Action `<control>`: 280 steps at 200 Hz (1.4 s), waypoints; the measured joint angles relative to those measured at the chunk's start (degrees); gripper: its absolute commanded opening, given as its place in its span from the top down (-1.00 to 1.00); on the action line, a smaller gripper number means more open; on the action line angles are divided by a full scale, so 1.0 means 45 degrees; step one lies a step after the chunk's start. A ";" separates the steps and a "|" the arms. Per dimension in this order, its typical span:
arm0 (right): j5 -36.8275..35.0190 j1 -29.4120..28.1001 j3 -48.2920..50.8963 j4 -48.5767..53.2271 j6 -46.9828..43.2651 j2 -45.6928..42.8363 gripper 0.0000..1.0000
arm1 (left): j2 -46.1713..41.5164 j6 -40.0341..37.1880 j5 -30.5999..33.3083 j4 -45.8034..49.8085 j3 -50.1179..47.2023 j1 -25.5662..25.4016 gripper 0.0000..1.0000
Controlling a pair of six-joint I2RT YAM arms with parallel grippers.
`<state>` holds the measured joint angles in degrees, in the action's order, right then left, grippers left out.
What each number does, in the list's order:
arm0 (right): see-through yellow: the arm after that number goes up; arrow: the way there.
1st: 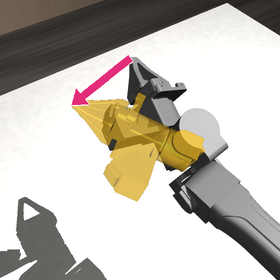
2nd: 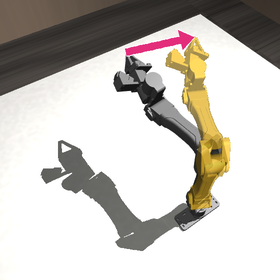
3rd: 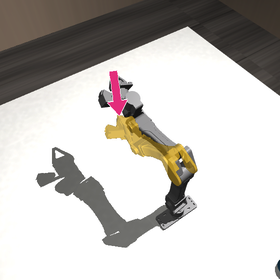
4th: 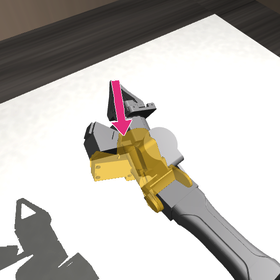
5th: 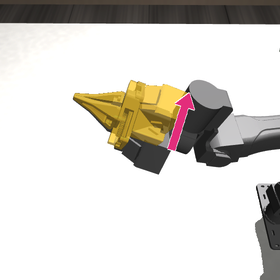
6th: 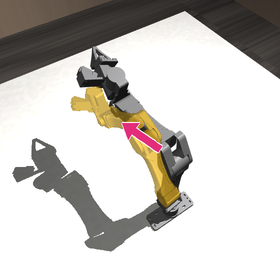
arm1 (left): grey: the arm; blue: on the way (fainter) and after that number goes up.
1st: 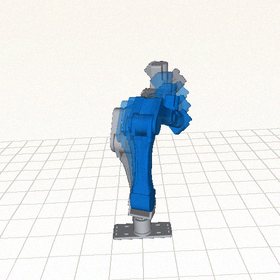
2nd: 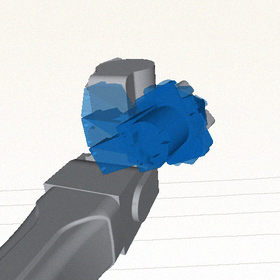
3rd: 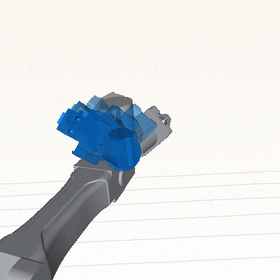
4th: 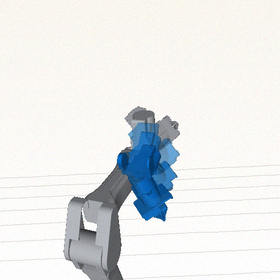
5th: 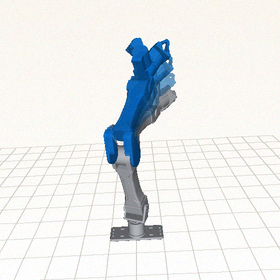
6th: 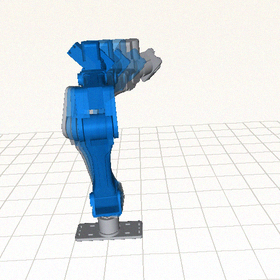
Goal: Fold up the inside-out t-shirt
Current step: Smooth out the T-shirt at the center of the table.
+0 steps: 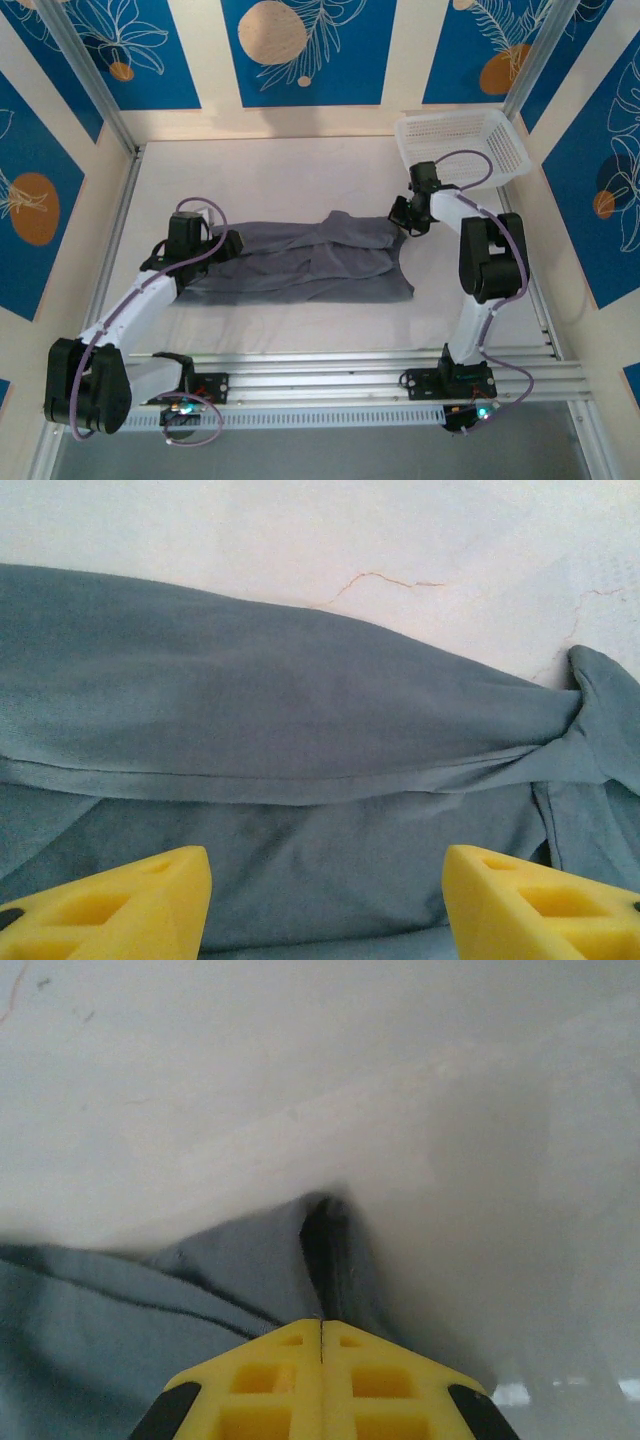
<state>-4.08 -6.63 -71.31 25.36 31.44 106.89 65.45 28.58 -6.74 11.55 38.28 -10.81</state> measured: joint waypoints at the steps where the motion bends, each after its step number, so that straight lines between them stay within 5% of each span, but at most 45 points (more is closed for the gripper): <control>1: -0.0005 -0.0010 0.0029 0.0010 -0.0005 -0.0073 1.00 | 0.0000 0.0000 0.0000 0.0000 0.0000 0.0000 -0.26; 50: 0.0112 -0.0743 0.2210 -0.0146 -0.0034 -0.3764 1.00 | 0.0068 -0.0005 -0.0005 0.0000 0.0000 0.0000 -0.25; 99: 0.1360 -0.3322 0.8087 -0.1515 0.0287 -0.8801 0.99 | 0.0423 -0.0049 -0.0005 0.0010 0.0010 -0.0044 -0.25; 112: 0.1758 -0.3755 0.9666 -0.1613 0.0442 -1.0860 0.67 | 0.0423 -0.0053 -0.0005 0.0015 0.0029 -0.0049 -0.25; 129: 0.1642 -0.3730 1.0569 -0.1632 0.0500 -1.3498 -0.20 | 0.0423 -0.0068 0.0000 0.0049 0.0078 -0.0049 -0.25; 148: 0.1311 -0.3487 1.0520 -0.2623 0.0316 -1.5193 -0.35 | 0.0413 -0.0141 0.0000 0.0117 0.0185 -0.0049 -0.25; 166: 0.1341 -0.3021 0.9646 -0.3453 0.0306 -1.4052 -0.35 | 0.0325 -0.0141 -0.0010 0.0126 0.0194 -0.0058 -0.24; 223: 0.1491 -0.3531 0.4507 -0.3769 0.0330 -0.4920 -0.16 | -0.0573 -0.0151 -0.0277 0.0559 0.0189 -0.0476 -0.25; 280: 0.1914 -0.3619 0.3021 -0.3274 0.0457 -0.1268 -0.18 | -0.1452 -0.0146 -0.0228 0.1171 -0.0146 -0.0495 -0.26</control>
<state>4.54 -22.92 -57.71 10.63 33.50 101.19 58.92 27.92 -7.77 16.82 37.63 -13.04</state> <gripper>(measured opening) 0.594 0.632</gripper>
